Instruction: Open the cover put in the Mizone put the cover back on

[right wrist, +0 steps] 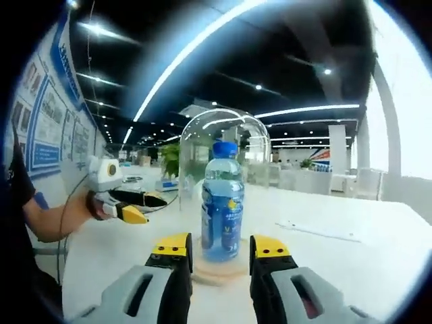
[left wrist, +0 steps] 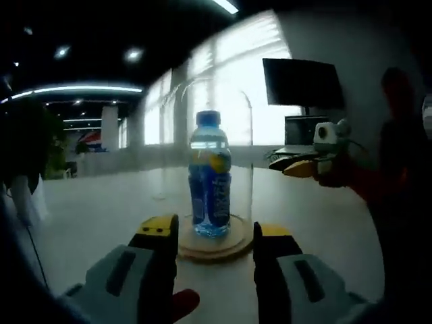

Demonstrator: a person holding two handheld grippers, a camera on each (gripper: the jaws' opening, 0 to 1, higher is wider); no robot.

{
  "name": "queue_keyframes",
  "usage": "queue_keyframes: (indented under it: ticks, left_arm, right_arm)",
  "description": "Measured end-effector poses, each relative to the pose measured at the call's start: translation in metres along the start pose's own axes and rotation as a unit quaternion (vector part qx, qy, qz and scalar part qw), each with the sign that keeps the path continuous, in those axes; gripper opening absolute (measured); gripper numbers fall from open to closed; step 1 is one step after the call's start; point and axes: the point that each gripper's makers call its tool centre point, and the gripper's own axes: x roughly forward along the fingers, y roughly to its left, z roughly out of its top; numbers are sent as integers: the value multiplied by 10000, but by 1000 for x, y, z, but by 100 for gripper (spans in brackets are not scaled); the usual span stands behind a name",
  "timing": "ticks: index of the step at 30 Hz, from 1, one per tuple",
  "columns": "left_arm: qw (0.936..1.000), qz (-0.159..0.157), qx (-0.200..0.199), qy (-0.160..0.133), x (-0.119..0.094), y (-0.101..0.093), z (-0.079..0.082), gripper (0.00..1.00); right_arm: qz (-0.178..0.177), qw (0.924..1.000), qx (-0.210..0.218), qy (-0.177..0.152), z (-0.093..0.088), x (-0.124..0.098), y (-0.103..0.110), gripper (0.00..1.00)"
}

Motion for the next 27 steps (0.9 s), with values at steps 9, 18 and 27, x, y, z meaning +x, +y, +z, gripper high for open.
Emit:
queue_keyframes:
  ticks: [9,18,27]
  left_arm:
    - [9998,8,-111,-184,-22,-22,-12,35]
    - [9982,188,-557,-110,-34,-13,-24,33]
    - [9979,295,-563,-151,-42,-10,-30,34]
  right_arm:
    - [-337,9979,550,-36,-36,-28,-3,25]
    - [-429,9987,270,55,-38,-41,4,25]
    - [-434,9986,316,10,-45,-44,7,26]
